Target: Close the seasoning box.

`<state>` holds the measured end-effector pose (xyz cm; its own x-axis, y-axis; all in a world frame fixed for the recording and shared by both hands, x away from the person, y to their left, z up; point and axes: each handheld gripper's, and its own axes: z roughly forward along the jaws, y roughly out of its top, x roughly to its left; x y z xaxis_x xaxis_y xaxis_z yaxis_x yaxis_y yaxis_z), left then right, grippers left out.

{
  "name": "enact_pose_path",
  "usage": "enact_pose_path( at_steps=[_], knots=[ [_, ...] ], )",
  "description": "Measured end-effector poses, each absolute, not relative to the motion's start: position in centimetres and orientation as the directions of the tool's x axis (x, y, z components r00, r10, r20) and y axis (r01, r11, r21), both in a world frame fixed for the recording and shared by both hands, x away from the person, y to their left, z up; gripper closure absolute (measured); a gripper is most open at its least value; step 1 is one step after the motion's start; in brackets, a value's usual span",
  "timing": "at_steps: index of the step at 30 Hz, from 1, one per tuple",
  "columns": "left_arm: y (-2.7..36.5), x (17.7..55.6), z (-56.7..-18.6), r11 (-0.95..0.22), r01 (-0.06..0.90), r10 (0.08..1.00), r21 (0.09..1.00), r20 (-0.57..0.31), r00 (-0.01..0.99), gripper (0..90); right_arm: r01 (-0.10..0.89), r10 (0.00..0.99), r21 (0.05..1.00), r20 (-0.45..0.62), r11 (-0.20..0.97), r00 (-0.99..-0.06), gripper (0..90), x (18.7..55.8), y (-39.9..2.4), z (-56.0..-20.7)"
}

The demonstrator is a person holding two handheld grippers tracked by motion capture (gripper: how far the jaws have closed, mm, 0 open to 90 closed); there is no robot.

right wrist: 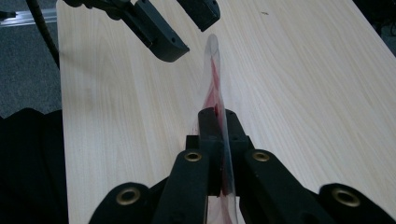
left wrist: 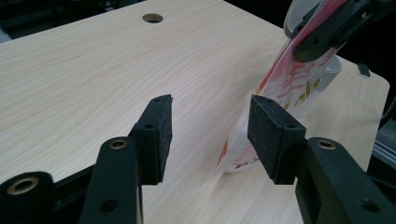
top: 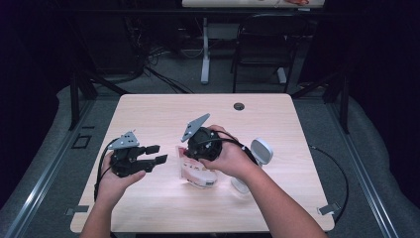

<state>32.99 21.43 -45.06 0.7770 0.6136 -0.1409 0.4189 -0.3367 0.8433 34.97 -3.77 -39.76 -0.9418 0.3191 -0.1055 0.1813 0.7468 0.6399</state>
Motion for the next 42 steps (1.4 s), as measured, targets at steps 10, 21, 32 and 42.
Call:
enact_pose_path(
  at_steps=[10,21,32,42],
  knots=[
    [21.0,33.1,-45.5,-0.357,0.396,0.557,0.846,-0.148,0.817,49.2,0.174,0.318,0.660,-0.103,0.731,-0.942,90.0,34.5,-4.9,-38.9],
    [18.8,33.1,-46.7,-0.402,0.367,0.509,0.839,-0.128,0.851,47.9,0.154,0.308,0.673,-0.116,0.724,-0.944,90.0,34.0,-6.0,-37.7],
    [17.1,33.1,-48.0,-0.456,0.337,0.438,0.823,-0.121,0.891,45.5,0.134,0.296,0.695,-0.119,0.707,-0.948,90.0,33.5,-6.3,-36.4],
    [16.0,33.1,-48.6,-0.477,0.313,0.399,0.821,-0.115,0.910,47.2,0.119,0.289,0.707,-0.126,0.697,-0.949,90.0,33.1,-6.4,-35.6]
  ],
)
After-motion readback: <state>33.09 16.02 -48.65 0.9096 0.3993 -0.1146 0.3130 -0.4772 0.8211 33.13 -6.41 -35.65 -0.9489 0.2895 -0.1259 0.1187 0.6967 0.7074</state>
